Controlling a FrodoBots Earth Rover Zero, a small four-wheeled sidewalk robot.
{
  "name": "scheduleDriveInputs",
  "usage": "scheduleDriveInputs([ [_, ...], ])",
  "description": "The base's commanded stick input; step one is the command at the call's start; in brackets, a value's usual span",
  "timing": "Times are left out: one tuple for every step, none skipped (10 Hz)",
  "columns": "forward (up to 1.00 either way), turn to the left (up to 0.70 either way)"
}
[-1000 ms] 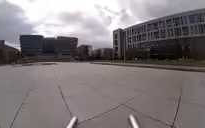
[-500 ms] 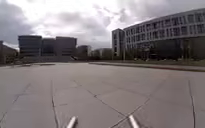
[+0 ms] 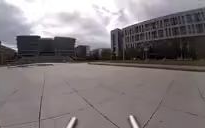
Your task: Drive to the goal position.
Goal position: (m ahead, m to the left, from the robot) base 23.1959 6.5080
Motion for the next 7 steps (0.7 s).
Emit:
scheduleDriveInputs([
  [0.70,0.36],
  [0.70,0.36],
  [0.70,0.36],
  [0.70,0.36],
  [0.70,0.36],
  [0.70,0.01],
  [0.70,0.01],
])
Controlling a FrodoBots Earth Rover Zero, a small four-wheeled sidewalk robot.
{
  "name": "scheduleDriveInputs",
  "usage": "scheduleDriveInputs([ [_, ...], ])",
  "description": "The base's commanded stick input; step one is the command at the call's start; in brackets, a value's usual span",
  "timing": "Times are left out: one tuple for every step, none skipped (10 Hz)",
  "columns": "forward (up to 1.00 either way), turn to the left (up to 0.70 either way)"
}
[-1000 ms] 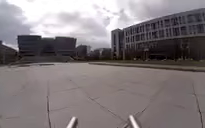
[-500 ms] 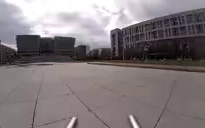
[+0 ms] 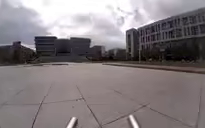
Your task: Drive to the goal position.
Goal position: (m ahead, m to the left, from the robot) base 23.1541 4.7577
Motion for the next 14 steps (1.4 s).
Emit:
scheduleDriveInputs([
  [0.70,0.01],
  [0.70,0.01],
  [0.70,0.01],
  [0.70,0.01],
  [0.70,0.01],
  [0.70,0.01],
  [0.70,0.01],
  [0.70,0.01],
  [0.70,0.01],
  [0.70,0.01],
  [0.70,0.01],
  [0.70,0.01],
  [0.70,0.01],
  [0.70,0.01],
])
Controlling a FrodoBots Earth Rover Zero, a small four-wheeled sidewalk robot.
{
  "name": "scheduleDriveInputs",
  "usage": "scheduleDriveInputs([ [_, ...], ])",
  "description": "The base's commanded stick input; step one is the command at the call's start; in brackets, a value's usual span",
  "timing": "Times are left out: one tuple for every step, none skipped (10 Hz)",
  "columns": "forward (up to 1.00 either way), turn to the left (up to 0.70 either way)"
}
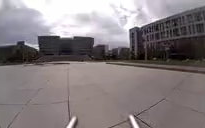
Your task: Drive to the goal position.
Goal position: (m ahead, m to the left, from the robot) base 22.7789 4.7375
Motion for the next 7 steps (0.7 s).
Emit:
scheduleDriveInputs([
  [0.70,0.01],
  [0.70,0.01],
  [0.70,0.01],
  [0.70,0.01],
  [0.70,0.01],
  [0.70,0.01],
  [0.70,0.01],
])
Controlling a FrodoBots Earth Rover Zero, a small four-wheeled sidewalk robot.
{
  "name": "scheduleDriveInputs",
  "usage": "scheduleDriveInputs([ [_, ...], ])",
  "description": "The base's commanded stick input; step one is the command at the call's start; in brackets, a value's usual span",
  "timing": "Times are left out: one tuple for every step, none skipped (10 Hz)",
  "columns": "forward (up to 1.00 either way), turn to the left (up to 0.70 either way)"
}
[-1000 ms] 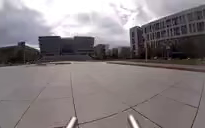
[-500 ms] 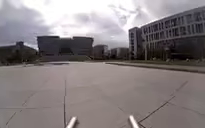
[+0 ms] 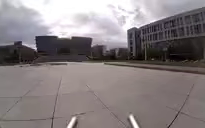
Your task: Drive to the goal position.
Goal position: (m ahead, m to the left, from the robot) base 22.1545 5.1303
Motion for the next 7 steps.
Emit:
scheduleDriveInputs([
  [0.70,0.01],
  [0.70,0.01],
  [0.70,0.01],
  [0.70,0.01],
  [0.70,0.01],
  [0.70,0.01],
  [0.70,0.01],
])
